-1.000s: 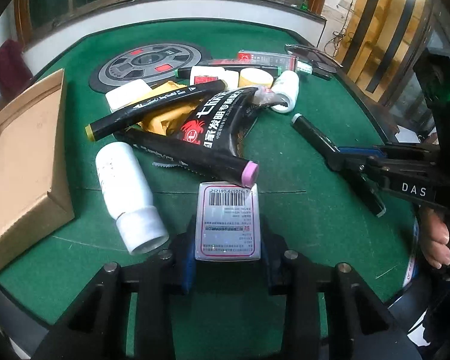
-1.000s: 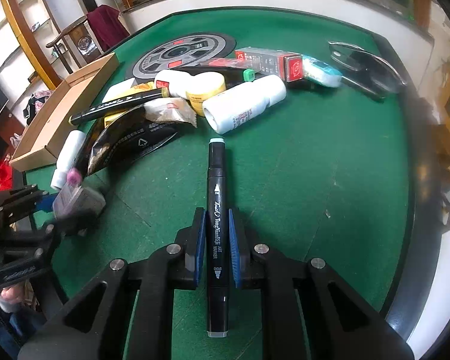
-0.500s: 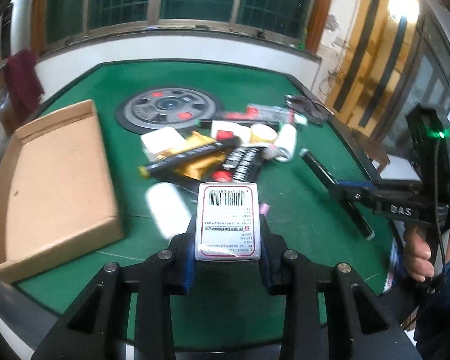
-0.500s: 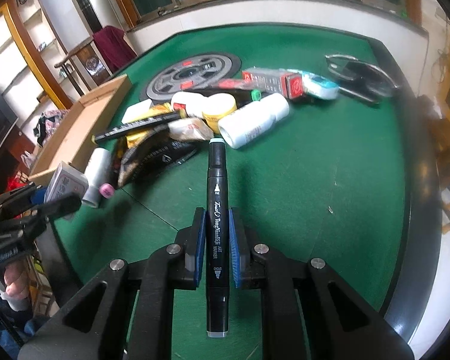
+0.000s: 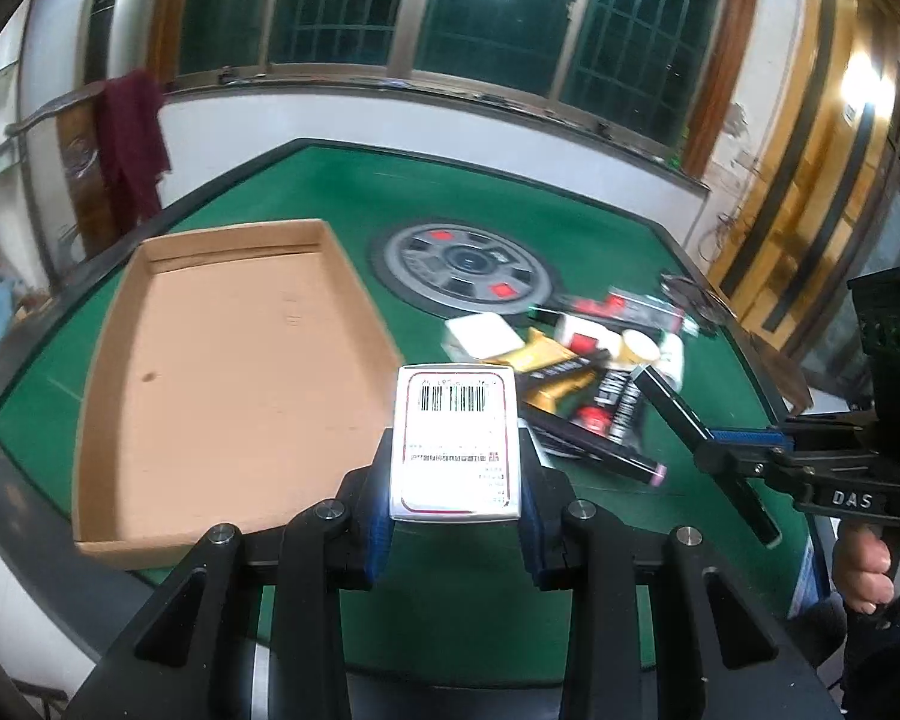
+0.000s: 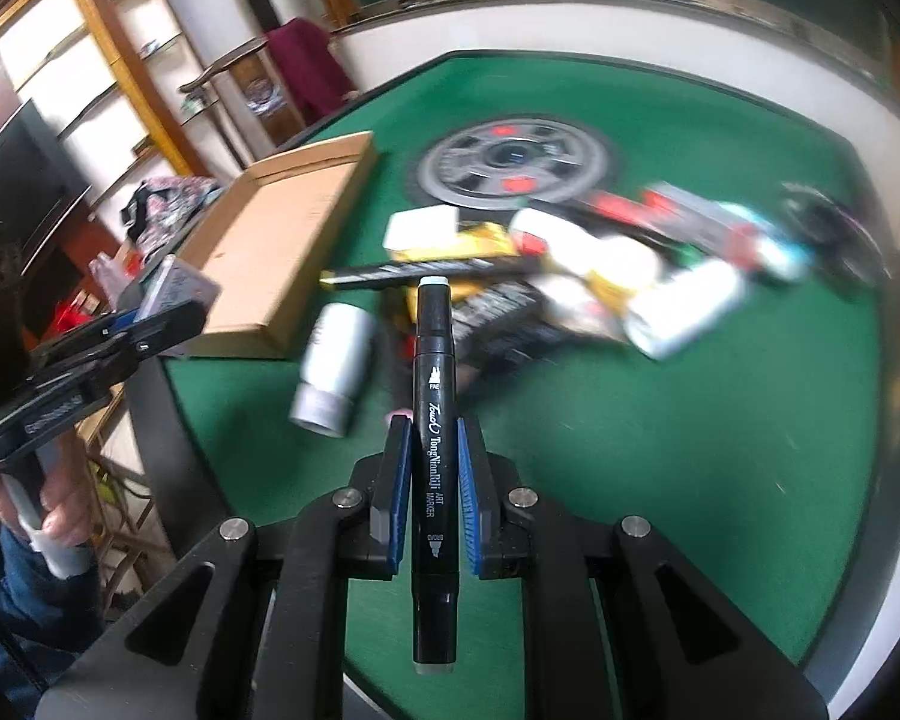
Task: Organize objects
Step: 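Carry the box into the tray and open the left tool while the right tool drops the marker there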
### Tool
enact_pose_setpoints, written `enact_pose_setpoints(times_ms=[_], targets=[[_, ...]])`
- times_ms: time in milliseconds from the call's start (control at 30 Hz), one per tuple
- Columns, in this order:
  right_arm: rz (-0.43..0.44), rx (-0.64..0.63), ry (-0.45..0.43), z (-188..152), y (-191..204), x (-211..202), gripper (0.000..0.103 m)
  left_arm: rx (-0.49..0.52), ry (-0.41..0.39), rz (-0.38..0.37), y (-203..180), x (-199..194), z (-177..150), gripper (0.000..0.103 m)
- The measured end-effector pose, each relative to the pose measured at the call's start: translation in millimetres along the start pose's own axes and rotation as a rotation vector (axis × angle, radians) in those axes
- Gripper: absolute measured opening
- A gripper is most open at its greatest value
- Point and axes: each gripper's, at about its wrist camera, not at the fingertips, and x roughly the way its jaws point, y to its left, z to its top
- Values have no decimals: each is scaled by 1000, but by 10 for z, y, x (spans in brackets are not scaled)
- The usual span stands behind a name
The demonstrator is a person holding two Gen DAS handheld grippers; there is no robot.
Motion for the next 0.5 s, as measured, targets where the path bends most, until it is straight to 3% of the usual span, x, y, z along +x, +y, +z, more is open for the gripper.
enact_pose_setpoints(times_ms=[233,500], targets=[[33,-55,67,348,525,238,12,-43,-2,52,415,17,149,30],[80,-90,138,1066,1078,760,12,-96,34,111,991,256,498,30]])
